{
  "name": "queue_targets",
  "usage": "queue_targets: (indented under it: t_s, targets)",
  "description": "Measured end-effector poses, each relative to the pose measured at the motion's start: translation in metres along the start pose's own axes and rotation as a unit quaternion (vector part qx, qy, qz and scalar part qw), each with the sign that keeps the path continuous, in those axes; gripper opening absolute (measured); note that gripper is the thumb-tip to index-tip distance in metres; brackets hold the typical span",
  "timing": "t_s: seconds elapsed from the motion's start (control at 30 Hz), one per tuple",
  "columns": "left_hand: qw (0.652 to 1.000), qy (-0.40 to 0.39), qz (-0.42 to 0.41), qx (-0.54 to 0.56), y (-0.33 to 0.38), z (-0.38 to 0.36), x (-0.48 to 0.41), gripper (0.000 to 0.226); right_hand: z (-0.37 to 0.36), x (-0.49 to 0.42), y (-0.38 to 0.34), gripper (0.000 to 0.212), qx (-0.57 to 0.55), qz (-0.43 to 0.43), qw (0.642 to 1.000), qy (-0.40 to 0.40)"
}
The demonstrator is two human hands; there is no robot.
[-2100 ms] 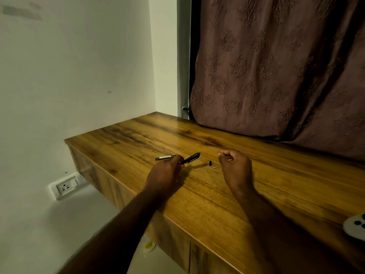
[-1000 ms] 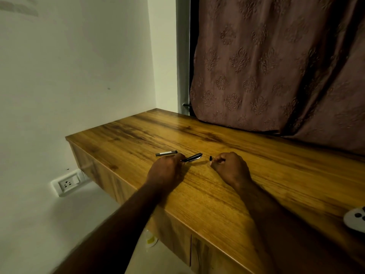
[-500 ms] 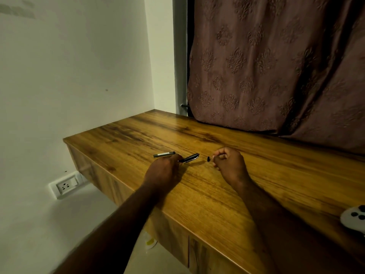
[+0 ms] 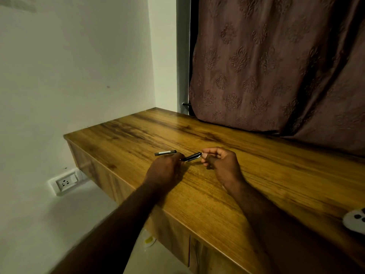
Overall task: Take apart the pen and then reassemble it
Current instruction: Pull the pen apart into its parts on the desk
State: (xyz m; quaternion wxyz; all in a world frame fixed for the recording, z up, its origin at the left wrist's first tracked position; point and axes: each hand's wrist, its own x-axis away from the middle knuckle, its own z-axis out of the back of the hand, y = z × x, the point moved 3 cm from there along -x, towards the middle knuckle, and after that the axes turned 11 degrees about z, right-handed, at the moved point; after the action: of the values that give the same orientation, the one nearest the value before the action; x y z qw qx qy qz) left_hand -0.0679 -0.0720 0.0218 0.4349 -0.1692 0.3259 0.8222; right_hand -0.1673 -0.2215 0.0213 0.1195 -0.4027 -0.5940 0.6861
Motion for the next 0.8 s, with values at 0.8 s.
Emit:
queue_targets:
  t_s: [0.8]
  targets:
    - [1.000,0.008,0.008,0.000,-0.0039,-0.0023,-0.0007,0.023,-0.0020,0.0026,-0.0015,0.009,-0.007,-0.014,0.999,-0.032]
